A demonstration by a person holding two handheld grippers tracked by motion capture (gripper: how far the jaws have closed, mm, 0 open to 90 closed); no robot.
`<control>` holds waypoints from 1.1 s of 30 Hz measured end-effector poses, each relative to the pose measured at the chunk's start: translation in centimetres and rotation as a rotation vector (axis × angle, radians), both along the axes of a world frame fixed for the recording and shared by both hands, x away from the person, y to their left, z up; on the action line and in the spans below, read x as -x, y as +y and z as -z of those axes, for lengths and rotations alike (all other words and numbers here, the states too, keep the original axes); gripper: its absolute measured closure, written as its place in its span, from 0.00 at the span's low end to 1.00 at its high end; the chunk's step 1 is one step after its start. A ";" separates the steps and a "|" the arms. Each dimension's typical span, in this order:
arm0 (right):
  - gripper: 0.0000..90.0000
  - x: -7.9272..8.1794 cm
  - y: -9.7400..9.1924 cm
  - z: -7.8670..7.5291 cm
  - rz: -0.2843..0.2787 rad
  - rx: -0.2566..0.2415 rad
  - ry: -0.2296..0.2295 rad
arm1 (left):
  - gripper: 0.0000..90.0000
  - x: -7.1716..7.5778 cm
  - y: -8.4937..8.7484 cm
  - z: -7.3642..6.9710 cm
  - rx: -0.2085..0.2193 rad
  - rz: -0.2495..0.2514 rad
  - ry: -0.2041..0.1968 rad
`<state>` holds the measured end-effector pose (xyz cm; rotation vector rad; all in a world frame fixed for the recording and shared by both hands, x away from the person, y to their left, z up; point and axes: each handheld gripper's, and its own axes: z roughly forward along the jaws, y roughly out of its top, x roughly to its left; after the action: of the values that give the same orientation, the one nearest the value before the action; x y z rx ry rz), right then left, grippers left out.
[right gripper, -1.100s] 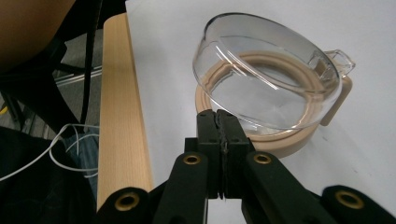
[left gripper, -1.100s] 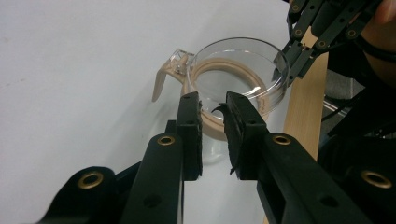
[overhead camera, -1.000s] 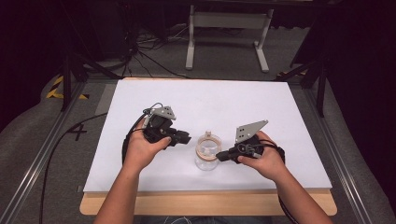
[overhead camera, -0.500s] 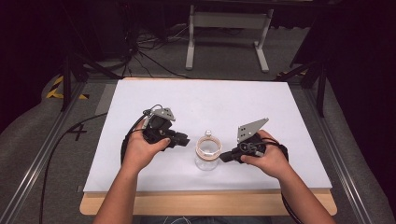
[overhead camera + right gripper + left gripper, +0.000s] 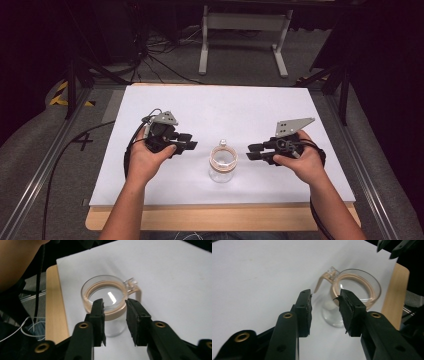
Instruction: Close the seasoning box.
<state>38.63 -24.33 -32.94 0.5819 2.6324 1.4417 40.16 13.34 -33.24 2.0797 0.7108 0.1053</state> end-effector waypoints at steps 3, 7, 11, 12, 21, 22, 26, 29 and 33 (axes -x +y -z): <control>0.70 -0.5 -1.2 -0.4 0.052 -0.023 -0.011 | 0.66 -0.1 0.9 0.2 0.007 -0.045 -0.015; 0.65 -1.4 -2.9 -0.3 0.131 -0.031 -0.018 | 0.63 -0.2 1.8 0.6 0.018 -0.091 -0.011; 0.61 -2.4 -4.5 0.2 0.214 -0.036 -0.020 | 0.62 -0.6 2.4 1.2 0.020 -0.114 -0.004; 0.60 -2.7 -5.0 0.4 0.234 -0.029 -0.023 | 0.61 -0.7 2.5 1.3 0.014 -0.118 -0.012; 0.52 -4.3 -8.3 2.2 0.374 0.001 -0.022 | 0.53 -2.2 3.1 3.8 -0.049 -0.209 -0.021; 0.52 -4.6 -8.6 2.6 0.386 0.005 -0.013 | 0.53 -2.3 3.2 4.0 -0.052 -0.214 -0.018; 0.52 -5.1 -9.2 3.6 0.415 0.030 0.002 | 0.51 -2.8 3.4 5.0 -0.065 -0.230 -0.034; 0.51 -5.8 -9.9 4.9 0.447 0.056 0.021 | 0.49 -3.2 3.7 5.7 -0.078 -0.236 -0.030; 0.50 -6.4 -10.4 6.2 0.478 0.084 0.048 | 0.47 -3.5 4.0 6.5 -0.096 -0.243 -0.011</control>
<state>45.02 -34.76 -39.19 1.1485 2.3418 1.1758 43.65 17.32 -39.77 2.0737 0.9667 0.2923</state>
